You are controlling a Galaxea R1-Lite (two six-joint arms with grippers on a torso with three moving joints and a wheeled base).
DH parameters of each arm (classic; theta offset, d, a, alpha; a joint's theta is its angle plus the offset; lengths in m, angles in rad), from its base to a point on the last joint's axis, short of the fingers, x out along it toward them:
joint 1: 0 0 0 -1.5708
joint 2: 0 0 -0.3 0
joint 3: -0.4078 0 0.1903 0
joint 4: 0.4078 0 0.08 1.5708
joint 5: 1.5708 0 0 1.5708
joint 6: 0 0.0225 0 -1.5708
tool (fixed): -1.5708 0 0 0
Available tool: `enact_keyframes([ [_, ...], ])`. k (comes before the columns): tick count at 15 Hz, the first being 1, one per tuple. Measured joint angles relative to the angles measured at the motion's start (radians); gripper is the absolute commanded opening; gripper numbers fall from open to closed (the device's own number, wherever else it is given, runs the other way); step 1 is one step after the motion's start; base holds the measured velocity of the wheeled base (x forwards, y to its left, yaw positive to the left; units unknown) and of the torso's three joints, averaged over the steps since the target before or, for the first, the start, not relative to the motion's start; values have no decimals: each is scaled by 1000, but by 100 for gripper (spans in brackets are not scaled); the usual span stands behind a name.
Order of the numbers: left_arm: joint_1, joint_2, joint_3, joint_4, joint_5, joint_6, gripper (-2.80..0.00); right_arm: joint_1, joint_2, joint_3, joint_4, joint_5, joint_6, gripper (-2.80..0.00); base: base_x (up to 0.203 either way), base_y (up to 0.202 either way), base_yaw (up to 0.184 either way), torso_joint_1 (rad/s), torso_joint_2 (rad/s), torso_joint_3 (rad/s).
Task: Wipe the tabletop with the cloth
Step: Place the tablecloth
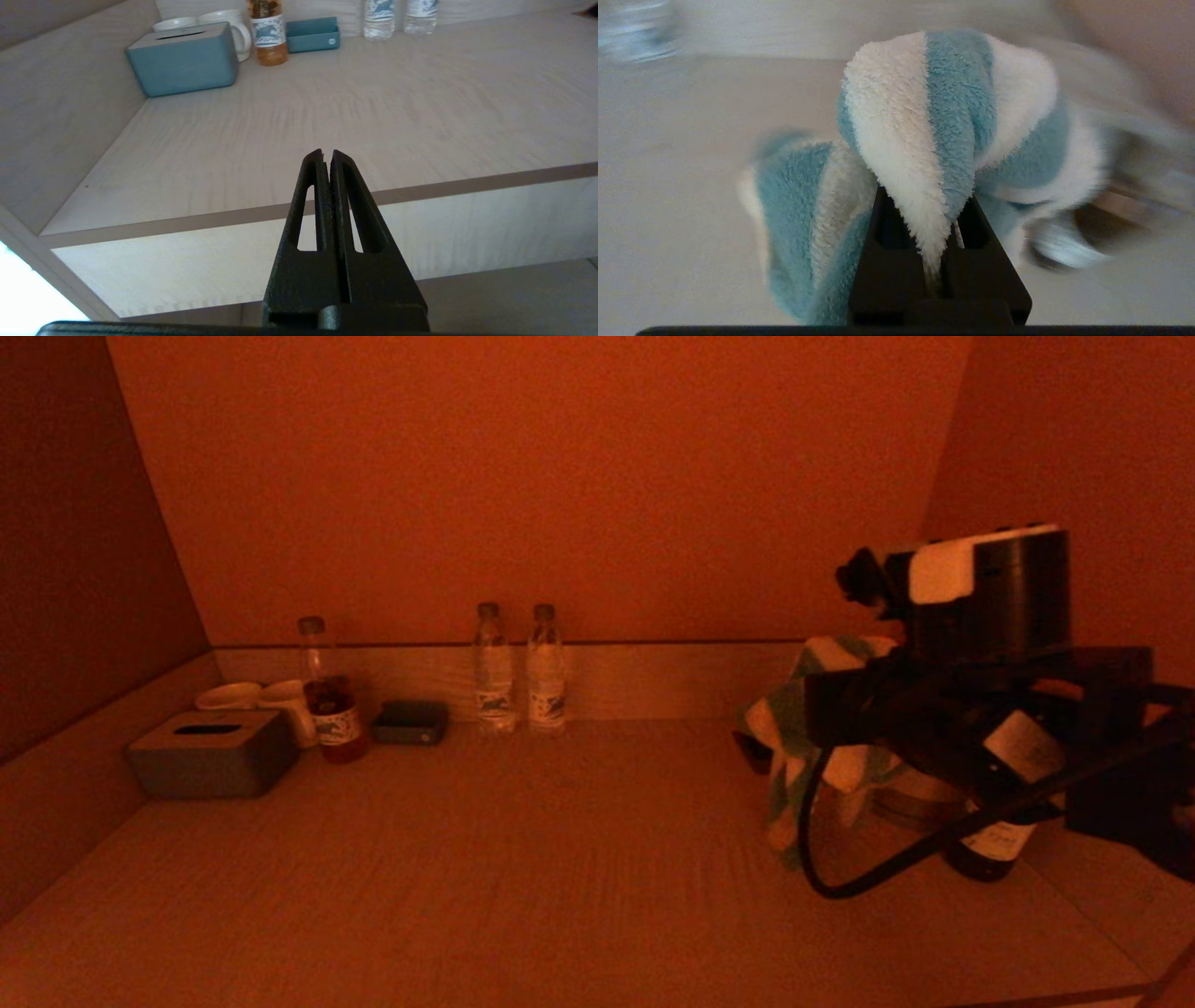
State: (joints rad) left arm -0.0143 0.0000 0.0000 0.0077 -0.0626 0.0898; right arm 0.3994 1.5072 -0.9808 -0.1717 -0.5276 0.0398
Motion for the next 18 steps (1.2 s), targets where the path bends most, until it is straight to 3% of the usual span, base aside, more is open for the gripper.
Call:
enact_keyframes([
  [3, 2, 0, 0, 0, 0, 0, -280, -199, -86, 74, -1, 3, -5, -280, 0, 0, 0, 0, 0, 0],
  [7, 1, 0, 0, 0, 0, 0, -280, -336, -180, 136, -2, 23, -7, -280, 0, 0, 0, 0, 0, 0],
  [18, 1, 0, 0, 0, 0, 0, -280, -367, -258, 241, -5, 67, -6, -280, 0, 0, 0, 0, 0, 0],
])
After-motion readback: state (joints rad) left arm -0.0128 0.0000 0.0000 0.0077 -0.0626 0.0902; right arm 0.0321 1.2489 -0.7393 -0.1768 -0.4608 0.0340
